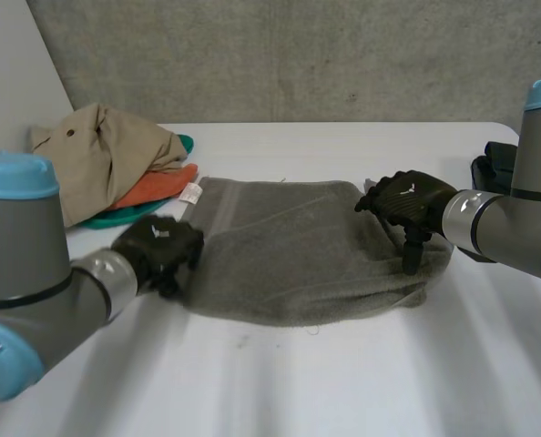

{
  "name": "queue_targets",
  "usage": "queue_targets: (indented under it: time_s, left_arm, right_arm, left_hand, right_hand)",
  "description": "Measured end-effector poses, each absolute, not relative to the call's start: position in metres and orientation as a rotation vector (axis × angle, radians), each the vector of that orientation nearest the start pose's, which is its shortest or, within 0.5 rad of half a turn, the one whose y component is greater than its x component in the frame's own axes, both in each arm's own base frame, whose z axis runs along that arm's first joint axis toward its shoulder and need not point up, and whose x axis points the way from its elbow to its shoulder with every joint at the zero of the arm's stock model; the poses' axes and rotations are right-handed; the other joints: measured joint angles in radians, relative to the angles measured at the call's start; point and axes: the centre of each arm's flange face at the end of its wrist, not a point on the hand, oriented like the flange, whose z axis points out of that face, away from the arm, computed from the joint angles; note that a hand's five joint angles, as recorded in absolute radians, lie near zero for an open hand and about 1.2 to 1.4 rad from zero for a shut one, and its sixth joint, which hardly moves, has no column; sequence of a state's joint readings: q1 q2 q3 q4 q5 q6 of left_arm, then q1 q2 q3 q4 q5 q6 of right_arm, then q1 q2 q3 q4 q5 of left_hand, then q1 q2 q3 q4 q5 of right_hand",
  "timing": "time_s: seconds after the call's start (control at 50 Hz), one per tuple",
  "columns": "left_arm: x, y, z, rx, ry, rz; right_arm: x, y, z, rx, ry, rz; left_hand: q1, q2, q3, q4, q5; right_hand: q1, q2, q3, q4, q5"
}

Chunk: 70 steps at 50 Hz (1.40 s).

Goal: Fold the laundry.

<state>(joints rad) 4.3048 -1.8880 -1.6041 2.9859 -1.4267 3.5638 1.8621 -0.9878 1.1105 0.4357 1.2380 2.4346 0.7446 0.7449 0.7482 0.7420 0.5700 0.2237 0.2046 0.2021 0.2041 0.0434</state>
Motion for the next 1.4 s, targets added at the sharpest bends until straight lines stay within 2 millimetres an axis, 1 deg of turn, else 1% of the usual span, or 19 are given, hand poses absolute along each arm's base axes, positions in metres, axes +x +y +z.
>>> queue_targets:
  time_s: [0.02,0.04,0.06,0.14,0.28,0.44,0.52,0.58,0.66,0.74,0.76,0.88,0.96,1.0,1.08,1.16,1.24,1.3,1.4]
  left_arm:
    - [-0.256,-0.226,0.189,1.271,2.537,-1.618]
    - [-0.255,-0.224,0.188,1.279,2.541,-1.609]
    - [-0.253,-0.217,0.184,1.321,2.554,-1.560]
    - [-0.247,-0.214,0.172,1.389,2.530,-1.498]
    - [-0.242,-0.240,0.151,1.389,2.389,-1.516]
    - [-0.249,-0.269,0.140,1.345,2.296,-1.560]
    - [-0.253,-0.279,0.136,1.350,2.267,-1.571]
    - [-0.258,-0.291,0.130,1.371,2.223,-1.578]
    - [-0.261,-0.299,0.127,1.388,2.188,-1.586]
    - [-0.268,-0.311,0.123,1.421,2.100,-1.614]
    - [-0.268,-0.311,0.123,1.421,2.093,-1.617]
    - [-0.270,-0.312,0.145,1.360,2.015,-1.692]
    - [-0.270,-0.303,0.175,1.248,2.008,-1.797]
    - [-0.269,-0.295,0.189,1.193,2.021,-1.854]
    - [-0.269,-0.283,0.206,1.135,2.058,-1.921]
    - [-0.268,-0.271,0.218,1.114,2.100,-1.952]
    - [-0.266,-0.262,0.226,1.112,2.131,-1.961]
    - [-0.265,-0.255,0.233,1.111,2.152,-1.969]
    - [-0.263,-0.248,0.241,1.100,2.171,-1.989]
  right_arm:
    - [0.261,-0.312,0.211,-1.476,2.199,-1.524]
    - [0.261,-0.312,0.212,-1.476,2.200,-1.525]
    - [0.260,-0.312,0.213,-1.473,2.201,-1.529]
    - [0.258,-0.310,0.214,-1.470,2.203,-1.537]
    - [0.254,-0.302,0.215,-1.464,2.210,-1.538]
    - [0.245,-0.288,0.213,-1.451,2.220,-1.545]
    - [0.241,-0.283,0.211,-1.444,2.223,-1.554]
    - [0.236,-0.278,0.207,-1.437,2.227,-1.562]
    - [0.233,-0.275,0.204,-1.433,2.232,-1.560]
    - [0.230,-0.272,0.198,-1.431,2.243,-1.552]
    - [0.230,-0.272,0.198,-1.430,2.244,-1.551]
    - [0.227,-0.271,0.199,-1.404,2.278,-1.552]
    - [0.221,-0.267,0.208,-1.340,2.341,-1.550]
    - [0.215,-0.263,0.214,-1.282,2.398,-1.532]
    - [0.203,-0.254,0.224,-1.180,2.489,-1.476]
    - [0.194,-0.245,0.228,-1.104,2.547,-1.386]
    - [0.192,-0.238,0.220,-1.081,2.568,-1.291]
    - [0.193,-0.237,0.208,-1.075,2.571,-1.233]
    - [0.196,-0.248,0.185,-1.038,2.566,-1.254]
  left_hand:
    - [-0.114,-0.106,-0.099,-0.101,-0.101]
    - [-0.114,-0.106,-0.099,-0.101,-0.101]
    - [-0.214,-0.195,-0.195,-0.197,-0.200]
    - [-0.243,-0.238,-0.236,-0.243,-0.249]
    - [-0.243,-0.243,-0.236,-0.243,-0.251]
    - [-0.226,-0.229,-0.225,-0.228,-0.232]
    - [-0.134,-0.145,-0.154,-0.142,-0.145]
    - [-0.002,-0.013,-0.017,-0.012,-0.018]
    - [0.080,0.068,0.064,0.071,0.065]
    - [0.401,0.423,0.412,0.428,0.411]
    - [0.401,0.434,0.420,0.437,0.416]
    - [0.401,0.449,0.437,0.451,0.419]
    - [0.401,0.449,0.437,0.453,0.419]
    - [0.401,0.449,0.437,0.454,0.419]
    - [0.401,0.449,0.437,0.454,0.419]
    - [0.401,0.450,0.437,0.454,0.419]
    - [0.401,0.451,0.440,0.454,0.419]
    - [0.401,0.452,0.440,0.454,0.419]
    - [0.401,0.452,0.440,0.455,0.419]
  right_hand:
    - [0.000,0.000,0.000,0.000,0.000]
    - [0.000,0.000,0.000,0.000,0.000]
    - [0.000,0.000,0.000,0.000,0.000]
    - [0.000,0.000,0.000,0.000,0.000]
    - [0.000,0.000,0.000,0.000,0.000]
    - [0.000,0.000,0.000,0.000,0.000]
    - [0.000,0.000,0.000,0.000,0.000]
    - [0.000,0.000,0.000,0.000,0.000]
    - [0.000,0.000,0.000,0.000,0.000]
    - [0.000,0.000,0.000,0.000,0.000]
    - [0.000,0.000,0.000,0.000,0.000]
    - [0.000,0.000,0.000,0.000,0.000]
    - [0.011,0.012,0.012,0.012,0.010]
    - [0.121,0.142,0.136,0.131,0.126]
    - [0.422,0.439,0.435,0.425,0.416]
    - [0.520,0.539,0.539,0.536,0.521]
    - [0.523,0.541,0.545,0.542,0.526]
    - [0.477,0.500,0.501,0.501,0.485]
    - [0.255,0.266,0.271,0.271,0.246]
